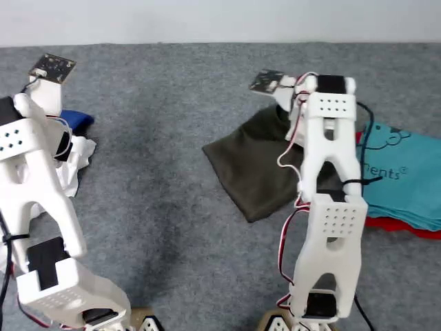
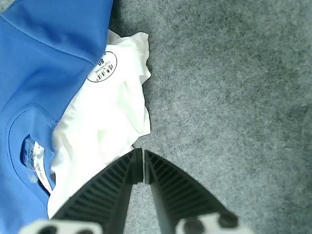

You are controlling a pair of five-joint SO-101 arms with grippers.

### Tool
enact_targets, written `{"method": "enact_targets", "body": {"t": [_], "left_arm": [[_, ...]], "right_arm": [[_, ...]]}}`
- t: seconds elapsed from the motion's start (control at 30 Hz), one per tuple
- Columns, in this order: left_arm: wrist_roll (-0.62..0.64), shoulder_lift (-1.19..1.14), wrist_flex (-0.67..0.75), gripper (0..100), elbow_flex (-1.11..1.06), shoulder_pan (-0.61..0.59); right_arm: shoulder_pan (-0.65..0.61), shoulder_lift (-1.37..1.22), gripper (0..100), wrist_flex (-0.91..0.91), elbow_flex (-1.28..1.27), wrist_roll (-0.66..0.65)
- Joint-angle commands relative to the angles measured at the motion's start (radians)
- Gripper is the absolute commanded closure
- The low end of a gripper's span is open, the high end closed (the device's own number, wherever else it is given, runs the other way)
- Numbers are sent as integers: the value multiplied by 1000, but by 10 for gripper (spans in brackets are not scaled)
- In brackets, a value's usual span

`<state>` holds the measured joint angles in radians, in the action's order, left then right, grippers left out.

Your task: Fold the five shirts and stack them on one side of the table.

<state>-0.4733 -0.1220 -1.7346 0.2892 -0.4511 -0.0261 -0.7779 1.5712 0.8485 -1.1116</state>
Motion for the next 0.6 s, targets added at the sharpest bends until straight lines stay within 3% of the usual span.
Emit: {"method": "enact_targets", "body": {"t": [0.0, 0.17, 0.27, 0.37, 0.57], "left_arm": [[-6, 58, -17, 986, 4, 3], [-6, 58, -17, 986, 4, 3], [-6, 58, -18, 986, 4, 0], [-8, 58, -18, 986, 4, -2], [-8, 58, -18, 986, 4, 3]], "right_arm": [[-53, 4, 989, -88, 51, -72], [-68, -56, 983, -216, 60, -91], [-59, -51, 892, -216, 69, -81], [-47, -16, 770, -193, 69, 29], [-45, 113, 759, -186, 69, 265]]}}
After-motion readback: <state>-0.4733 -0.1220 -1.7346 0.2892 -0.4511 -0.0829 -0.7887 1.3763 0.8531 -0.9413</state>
